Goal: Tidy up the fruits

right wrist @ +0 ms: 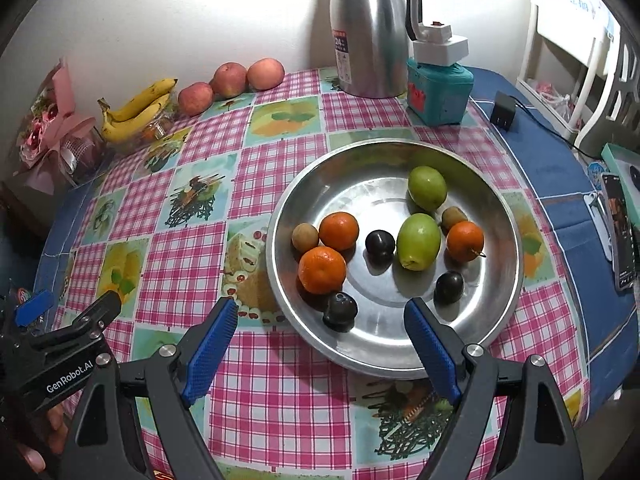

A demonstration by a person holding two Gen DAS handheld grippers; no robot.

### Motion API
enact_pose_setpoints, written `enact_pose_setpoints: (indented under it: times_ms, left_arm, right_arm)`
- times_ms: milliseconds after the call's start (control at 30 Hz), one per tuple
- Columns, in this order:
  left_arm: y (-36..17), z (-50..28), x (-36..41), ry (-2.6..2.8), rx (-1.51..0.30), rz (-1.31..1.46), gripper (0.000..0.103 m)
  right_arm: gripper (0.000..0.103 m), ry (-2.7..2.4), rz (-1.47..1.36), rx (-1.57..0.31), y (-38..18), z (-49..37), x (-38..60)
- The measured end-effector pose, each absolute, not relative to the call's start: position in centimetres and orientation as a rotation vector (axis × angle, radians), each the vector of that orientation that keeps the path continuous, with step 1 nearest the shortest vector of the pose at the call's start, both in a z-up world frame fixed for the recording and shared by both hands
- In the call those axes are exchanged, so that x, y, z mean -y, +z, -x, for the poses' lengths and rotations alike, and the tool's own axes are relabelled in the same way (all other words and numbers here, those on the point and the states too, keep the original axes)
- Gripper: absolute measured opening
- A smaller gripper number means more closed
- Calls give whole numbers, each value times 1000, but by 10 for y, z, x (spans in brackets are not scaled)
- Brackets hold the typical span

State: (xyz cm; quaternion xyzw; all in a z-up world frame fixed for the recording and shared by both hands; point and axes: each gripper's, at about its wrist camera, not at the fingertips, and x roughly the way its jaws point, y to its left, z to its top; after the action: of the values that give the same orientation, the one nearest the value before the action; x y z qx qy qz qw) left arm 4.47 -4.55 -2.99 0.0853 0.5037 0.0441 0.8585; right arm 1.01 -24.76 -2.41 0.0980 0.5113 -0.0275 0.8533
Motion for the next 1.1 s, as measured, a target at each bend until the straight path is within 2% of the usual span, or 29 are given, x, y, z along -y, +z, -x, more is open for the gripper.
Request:
enact_pose_setpoints:
  times_ms: [1100]
  left_arm:
    - [-32,-49,34,103,-1096,-112,103]
  right_arm:
    - [86,-55,-191,-1106,-30,-12,243]
